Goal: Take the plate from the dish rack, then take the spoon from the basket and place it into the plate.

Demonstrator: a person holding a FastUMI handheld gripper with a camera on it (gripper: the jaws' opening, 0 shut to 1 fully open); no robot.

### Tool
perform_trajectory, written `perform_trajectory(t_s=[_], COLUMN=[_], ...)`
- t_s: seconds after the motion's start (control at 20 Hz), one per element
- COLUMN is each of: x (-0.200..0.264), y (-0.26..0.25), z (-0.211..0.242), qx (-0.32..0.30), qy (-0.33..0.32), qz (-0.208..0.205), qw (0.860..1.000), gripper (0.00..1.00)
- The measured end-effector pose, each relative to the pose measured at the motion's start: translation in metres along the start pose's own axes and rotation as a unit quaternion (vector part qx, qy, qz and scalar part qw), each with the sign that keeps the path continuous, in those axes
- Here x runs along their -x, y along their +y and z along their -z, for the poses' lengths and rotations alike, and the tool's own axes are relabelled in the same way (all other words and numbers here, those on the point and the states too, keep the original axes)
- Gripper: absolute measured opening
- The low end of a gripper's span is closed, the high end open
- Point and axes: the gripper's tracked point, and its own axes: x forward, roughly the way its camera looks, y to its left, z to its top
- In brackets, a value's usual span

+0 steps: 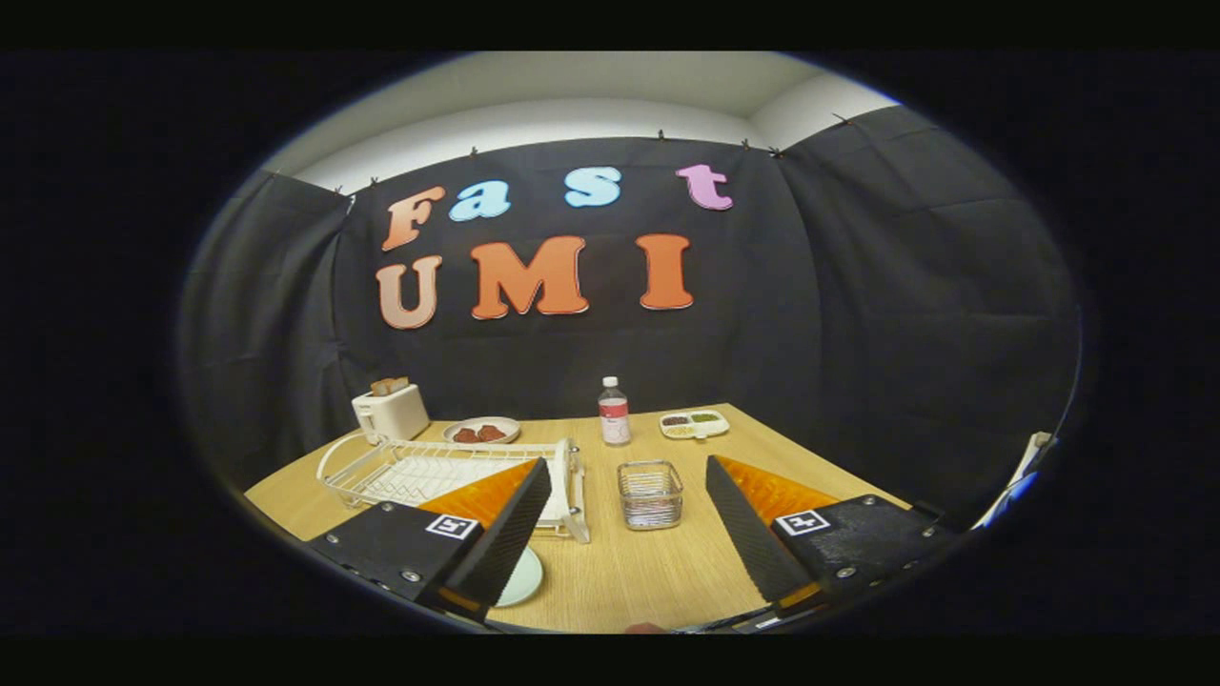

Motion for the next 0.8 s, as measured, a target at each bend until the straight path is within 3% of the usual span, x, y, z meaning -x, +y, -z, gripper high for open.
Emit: perform_trajectory(t_s=[0.8], x=[0.001], y=[0.002], z=[-0.012], qx=[0.031], qy=[-0.043], qz=[-0.007], qw=[0.999], gripper=[0.97])
